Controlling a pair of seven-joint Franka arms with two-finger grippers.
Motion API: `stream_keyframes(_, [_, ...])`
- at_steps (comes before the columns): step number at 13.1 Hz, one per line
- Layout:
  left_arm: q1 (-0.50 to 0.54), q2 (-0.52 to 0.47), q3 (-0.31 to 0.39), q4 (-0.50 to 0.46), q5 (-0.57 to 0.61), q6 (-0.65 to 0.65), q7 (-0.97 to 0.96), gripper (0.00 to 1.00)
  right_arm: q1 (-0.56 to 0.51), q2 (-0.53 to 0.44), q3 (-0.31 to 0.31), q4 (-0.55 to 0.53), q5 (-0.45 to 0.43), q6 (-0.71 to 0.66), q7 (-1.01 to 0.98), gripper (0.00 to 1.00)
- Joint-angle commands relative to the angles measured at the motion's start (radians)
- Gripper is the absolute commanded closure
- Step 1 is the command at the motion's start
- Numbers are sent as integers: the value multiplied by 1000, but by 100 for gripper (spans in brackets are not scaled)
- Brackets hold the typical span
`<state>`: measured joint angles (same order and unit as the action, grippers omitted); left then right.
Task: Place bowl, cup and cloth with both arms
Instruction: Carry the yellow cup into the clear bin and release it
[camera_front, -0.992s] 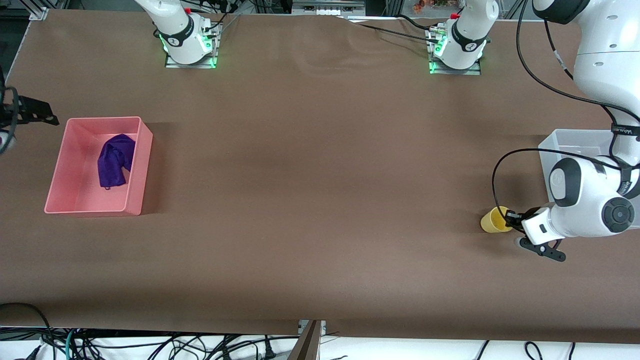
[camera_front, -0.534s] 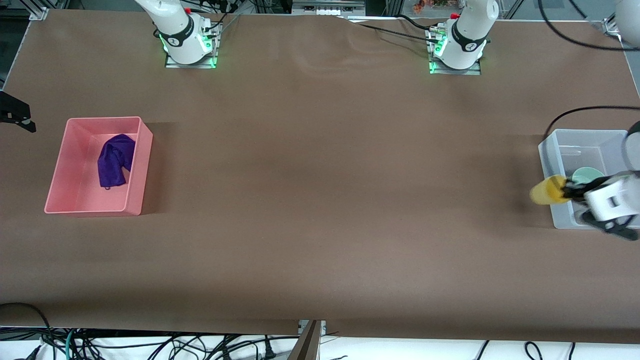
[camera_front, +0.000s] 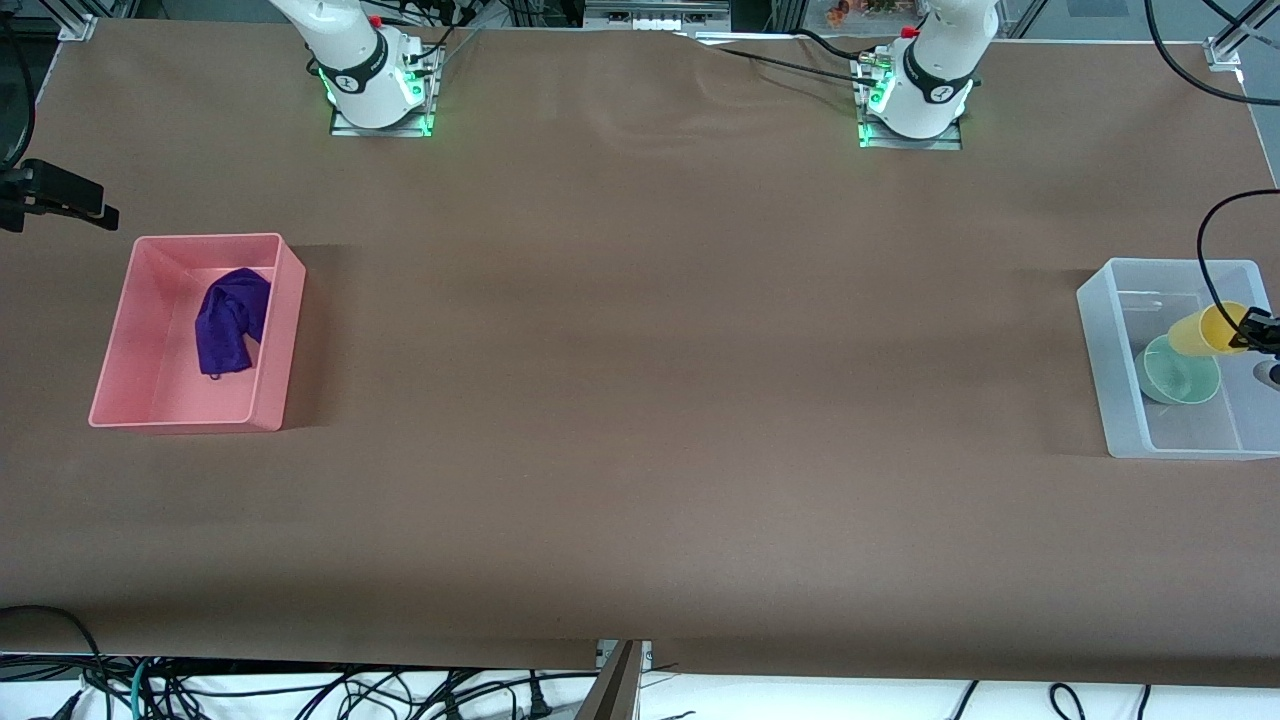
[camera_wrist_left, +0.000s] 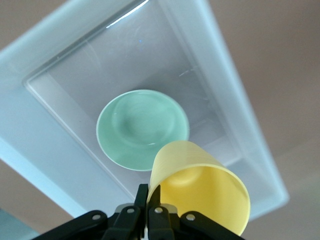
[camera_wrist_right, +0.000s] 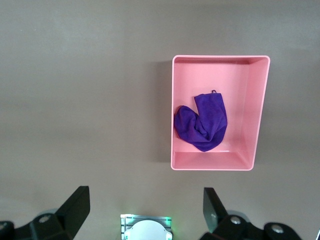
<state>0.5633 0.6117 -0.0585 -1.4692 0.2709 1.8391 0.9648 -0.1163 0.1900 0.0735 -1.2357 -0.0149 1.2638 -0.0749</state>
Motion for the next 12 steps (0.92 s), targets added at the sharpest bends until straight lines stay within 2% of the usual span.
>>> stream_keyframes(1, [24,32,-14,-3,5,42,43,78,1,-17,12,-25,-28,-9,17,0])
stream_keyframes(2, [21,33,-17,-3,4,42,43,53,1,-21,11,-25,-30,-12,20,0])
stream_keyframes(3, [15,31,-18,-2,4,42,43,47,0,-29,11,-25,-27,-14,24,0])
stream_keyframes(5, [12,17,-27,6,4,32,45,1,0,-31,9,-27,-37,-15,29,0])
stream_keyframes(8, [12,-55,-87,10,4,-23,39,0,1,-32,9,-28,-46,-23,15,0])
stream_keyframes(12, [12,-187,-263,13,5,-130,-99,0,6,-20,8,-25,-59,-32,3,0])
